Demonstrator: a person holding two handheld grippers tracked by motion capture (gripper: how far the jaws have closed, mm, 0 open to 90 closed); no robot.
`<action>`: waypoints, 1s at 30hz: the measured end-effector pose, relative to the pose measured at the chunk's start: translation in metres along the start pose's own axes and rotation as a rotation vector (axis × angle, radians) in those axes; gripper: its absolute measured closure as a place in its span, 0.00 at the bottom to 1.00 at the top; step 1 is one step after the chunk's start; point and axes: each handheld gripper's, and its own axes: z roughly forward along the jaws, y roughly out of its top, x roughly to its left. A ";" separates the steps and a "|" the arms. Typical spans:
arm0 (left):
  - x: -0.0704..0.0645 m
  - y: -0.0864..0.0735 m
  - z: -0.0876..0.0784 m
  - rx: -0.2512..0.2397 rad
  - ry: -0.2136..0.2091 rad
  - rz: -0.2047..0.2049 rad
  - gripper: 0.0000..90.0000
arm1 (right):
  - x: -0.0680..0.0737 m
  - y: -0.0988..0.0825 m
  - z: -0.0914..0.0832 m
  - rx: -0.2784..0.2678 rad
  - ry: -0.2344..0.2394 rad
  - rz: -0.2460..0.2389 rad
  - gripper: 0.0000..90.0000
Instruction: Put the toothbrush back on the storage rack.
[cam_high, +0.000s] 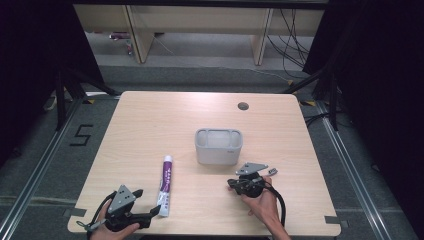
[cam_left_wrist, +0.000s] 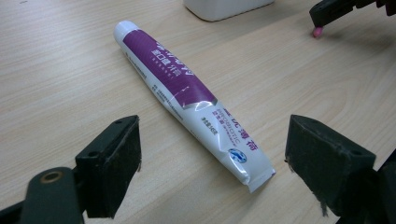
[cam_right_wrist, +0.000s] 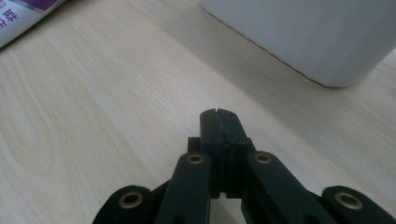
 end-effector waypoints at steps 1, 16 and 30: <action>0.000 0.000 0.000 -0.001 0.000 0.000 0.20 | -0.001 0.000 0.000 0.001 0.001 -0.013 1.00; 0.000 0.000 -0.001 -0.005 -0.002 0.000 0.20 | 0.008 -0.010 -0.006 0.045 0.030 -0.015 1.00; 0.000 0.000 -0.001 -0.004 -0.003 0.003 0.20 | 0.012 -0.028 -0.020 0.065 0.056 -0.090 1.00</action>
